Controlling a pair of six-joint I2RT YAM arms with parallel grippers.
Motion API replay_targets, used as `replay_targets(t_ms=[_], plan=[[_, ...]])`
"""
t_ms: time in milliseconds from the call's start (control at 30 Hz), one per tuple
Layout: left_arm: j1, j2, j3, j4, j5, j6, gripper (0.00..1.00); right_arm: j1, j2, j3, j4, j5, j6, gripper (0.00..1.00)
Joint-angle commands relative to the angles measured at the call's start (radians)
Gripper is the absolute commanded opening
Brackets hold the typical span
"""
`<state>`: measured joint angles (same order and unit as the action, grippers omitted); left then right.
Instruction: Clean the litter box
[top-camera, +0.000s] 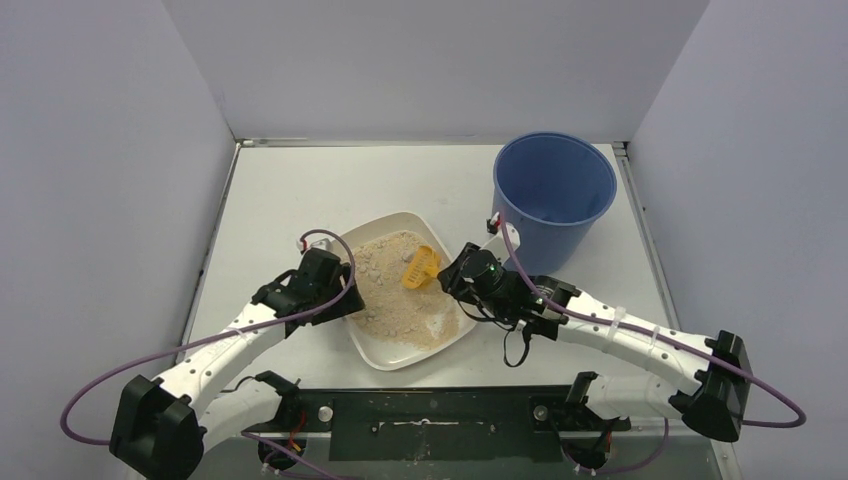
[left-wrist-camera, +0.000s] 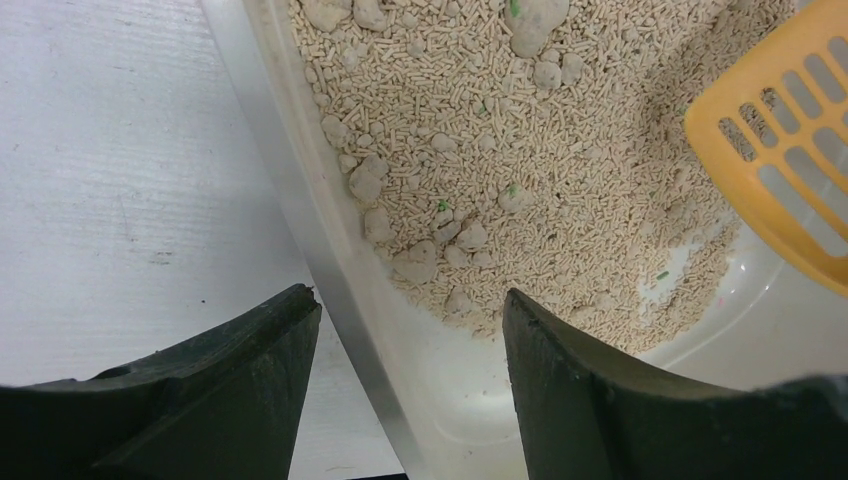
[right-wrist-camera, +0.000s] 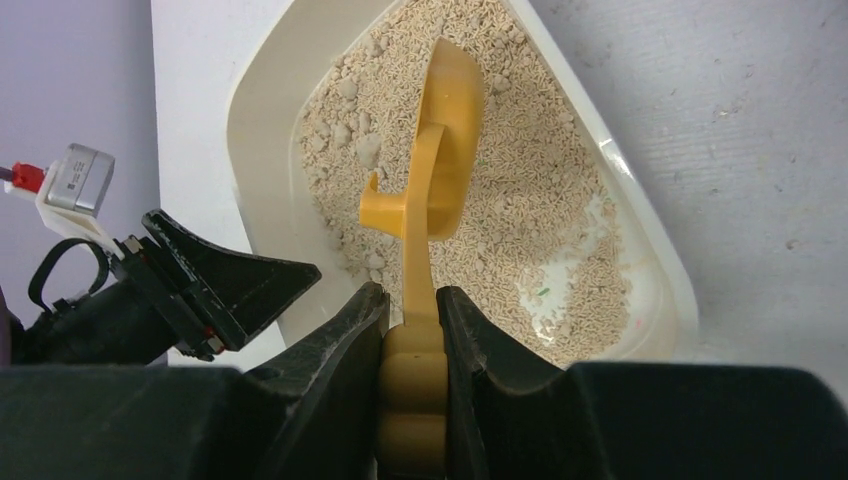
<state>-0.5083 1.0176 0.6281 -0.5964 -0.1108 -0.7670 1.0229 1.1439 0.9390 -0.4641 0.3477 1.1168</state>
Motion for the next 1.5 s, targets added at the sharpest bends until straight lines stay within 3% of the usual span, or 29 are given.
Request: replay_targets(t_ms=[0,233,500,733,1033,1467], plan=[[0.011,0.013,-0.015,0.089,0.016,-0.006,0.63,0.006,0.034,-0.007,0.079,0.037,0.173,0.00],[0.016,0.032,-0.036,0.130,0.035,-0.004,0.44,0.003,0.089,-0.007,0.027,0.043,0.320,0.00],[0.017,0.045,-0.059,0.163,0.050,0.000,0.28,-0.002,0.098,-0.029,-0.039,0.078,0.438,0.00],[0.019,0.050,-0.068,0.168,0.062,0.007,0.00,-0.024,0.128,-0.056,-0.051,0.089,0.499,0.00],[0.021,0.027,-0.067,0.146,0.064,0.009,0.00,-0.039,0.215,-0.089,0.025,0.099,0.526,0.00],[0.011,-0.003,-0.062,0.119,0.068,0.005,0.00,-0.045,0.358,-0.218,0.407,0.071,0.438,0.00]])
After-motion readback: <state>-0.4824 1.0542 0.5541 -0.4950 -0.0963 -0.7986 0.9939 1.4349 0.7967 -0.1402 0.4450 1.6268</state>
